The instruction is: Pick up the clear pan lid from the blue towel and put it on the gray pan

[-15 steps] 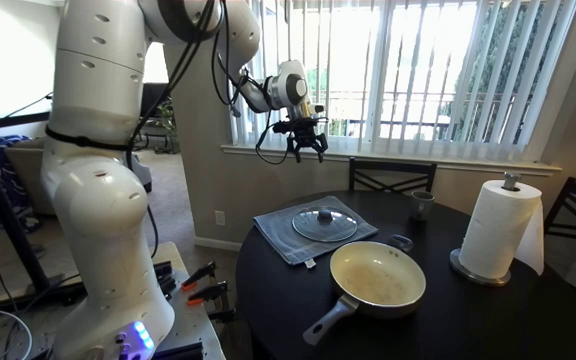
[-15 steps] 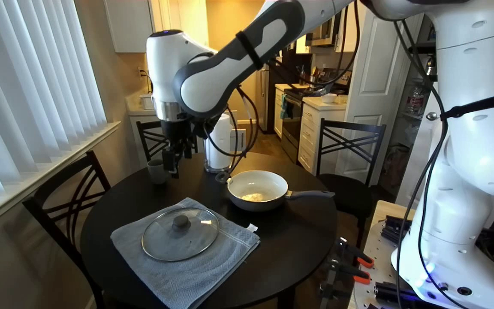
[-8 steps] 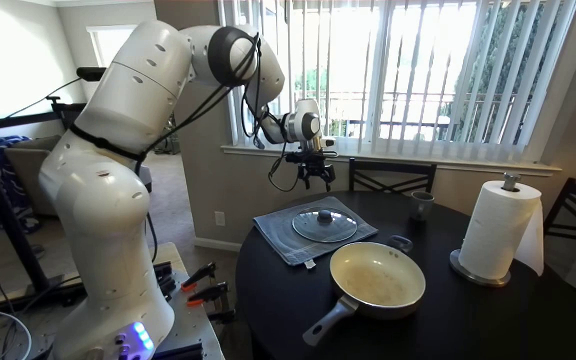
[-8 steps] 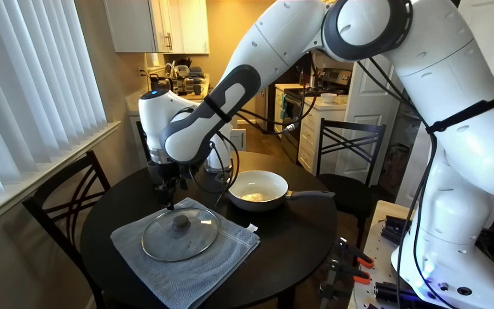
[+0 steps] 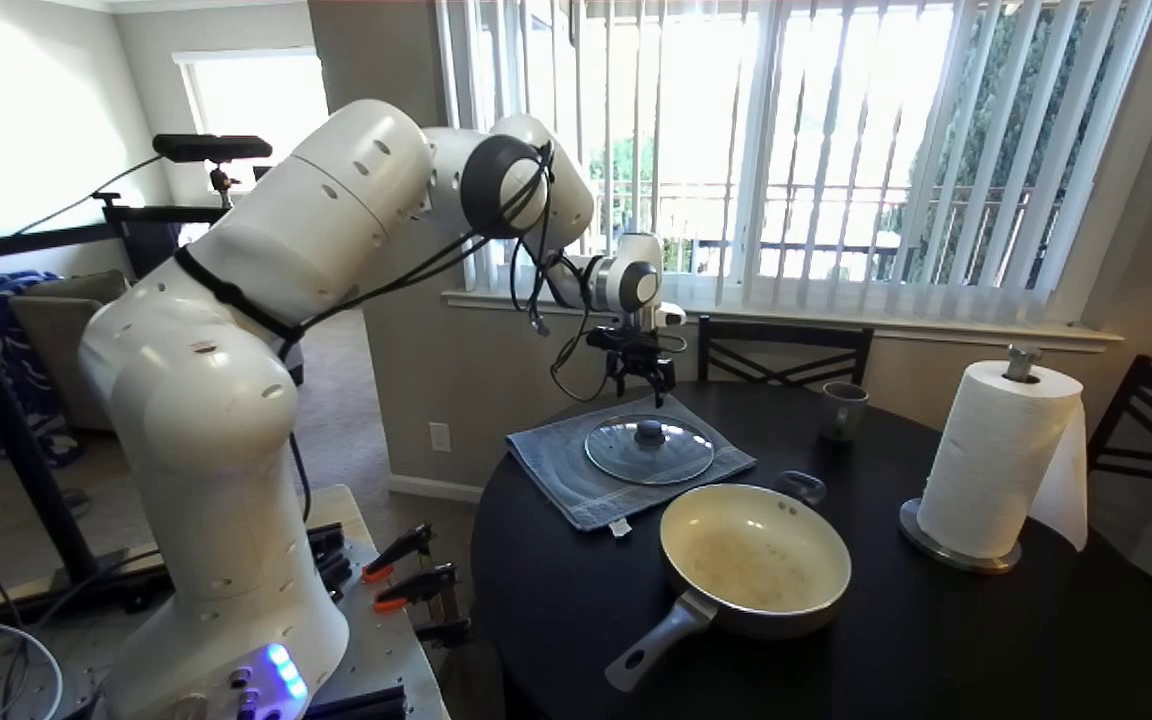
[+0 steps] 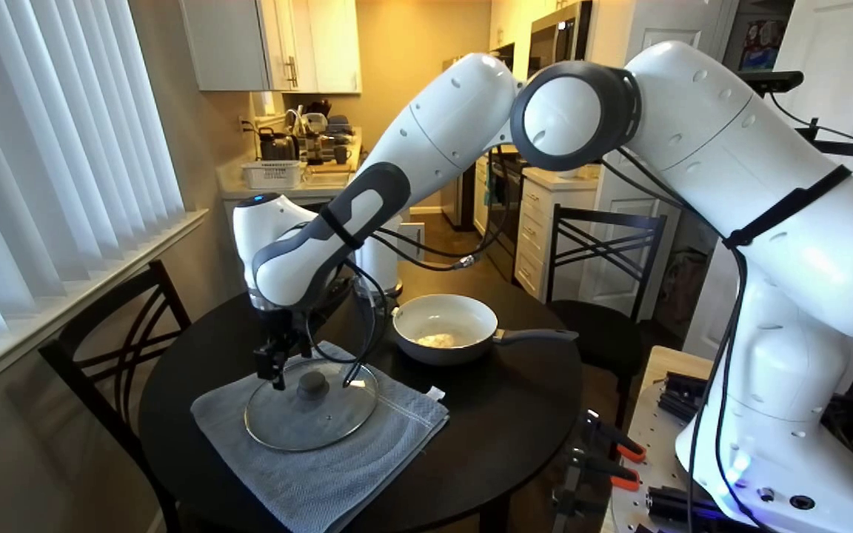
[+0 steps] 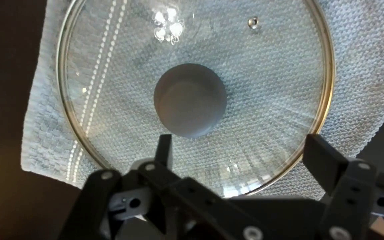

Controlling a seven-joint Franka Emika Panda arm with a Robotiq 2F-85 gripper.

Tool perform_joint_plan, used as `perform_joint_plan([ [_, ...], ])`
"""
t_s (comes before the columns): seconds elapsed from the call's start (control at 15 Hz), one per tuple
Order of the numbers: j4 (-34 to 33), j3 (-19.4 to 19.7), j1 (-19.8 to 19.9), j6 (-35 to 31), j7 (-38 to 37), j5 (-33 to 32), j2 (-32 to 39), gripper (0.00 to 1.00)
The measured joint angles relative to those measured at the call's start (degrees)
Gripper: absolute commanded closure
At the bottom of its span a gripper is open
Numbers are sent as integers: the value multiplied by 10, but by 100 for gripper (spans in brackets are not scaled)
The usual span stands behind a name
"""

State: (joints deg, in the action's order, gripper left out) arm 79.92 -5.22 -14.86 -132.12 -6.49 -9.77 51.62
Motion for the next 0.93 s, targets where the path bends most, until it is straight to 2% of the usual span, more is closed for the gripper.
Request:
perform_joint_plan([
  [0.4, -81, 1, 15, 68, 1, 42, 62, 0],
  [0.93, -144, 8, 32, 103, 0, 61, 110, 0],
])
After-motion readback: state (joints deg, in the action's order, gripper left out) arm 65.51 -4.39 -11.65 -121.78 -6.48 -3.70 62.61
